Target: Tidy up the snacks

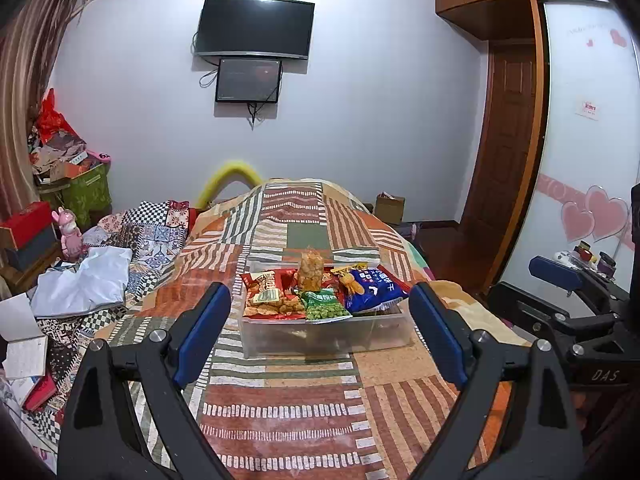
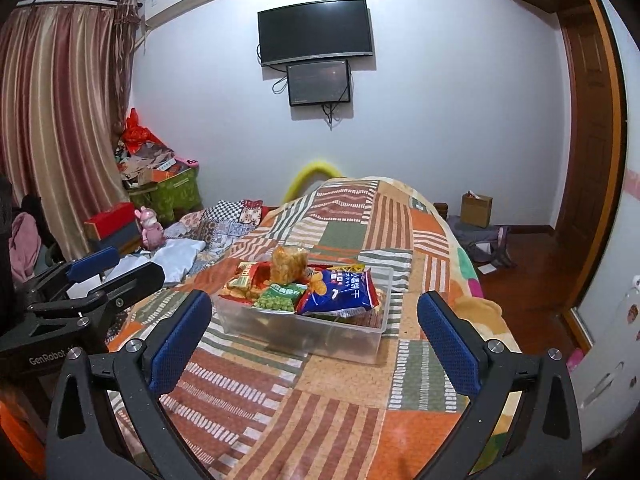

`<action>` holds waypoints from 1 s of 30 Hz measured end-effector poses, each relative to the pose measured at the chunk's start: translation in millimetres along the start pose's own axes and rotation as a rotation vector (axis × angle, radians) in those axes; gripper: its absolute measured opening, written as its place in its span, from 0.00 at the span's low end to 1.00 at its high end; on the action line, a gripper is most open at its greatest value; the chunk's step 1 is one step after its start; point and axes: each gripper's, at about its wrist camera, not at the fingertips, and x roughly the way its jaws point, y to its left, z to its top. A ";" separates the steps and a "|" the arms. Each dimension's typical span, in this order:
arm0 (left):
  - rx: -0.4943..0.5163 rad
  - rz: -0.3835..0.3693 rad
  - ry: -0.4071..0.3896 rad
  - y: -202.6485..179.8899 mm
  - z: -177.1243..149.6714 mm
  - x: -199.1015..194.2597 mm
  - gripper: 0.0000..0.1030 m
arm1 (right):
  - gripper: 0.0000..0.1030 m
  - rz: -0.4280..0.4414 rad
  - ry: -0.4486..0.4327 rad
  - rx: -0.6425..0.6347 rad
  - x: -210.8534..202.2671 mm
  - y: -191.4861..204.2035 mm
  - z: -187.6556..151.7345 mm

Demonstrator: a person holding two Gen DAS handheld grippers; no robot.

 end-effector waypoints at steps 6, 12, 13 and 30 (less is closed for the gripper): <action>0.002 0.002 0.001 0.4 -0.6 1.3 0.89 | 1.00 0.002 0.003 0.005 0.5 0.5 -1.2; -0.006 -0.001 0.004 2.0 -1.1 3.8 0.91 | 1.00 0.006 0.003 0.014 0.9 -0.8 -0.4; -0.006 -0.001 0.005 2.6 -1.3 4.2 0.91 | 1.00 0.005 0.003 0.013 1.5 -0.9 -0.7; -0.006 -0.010 0.003 1.6 -1.2 5.4 0.93 | 1.00 0.003 0.000 0.017 1.3 -1.1 0.4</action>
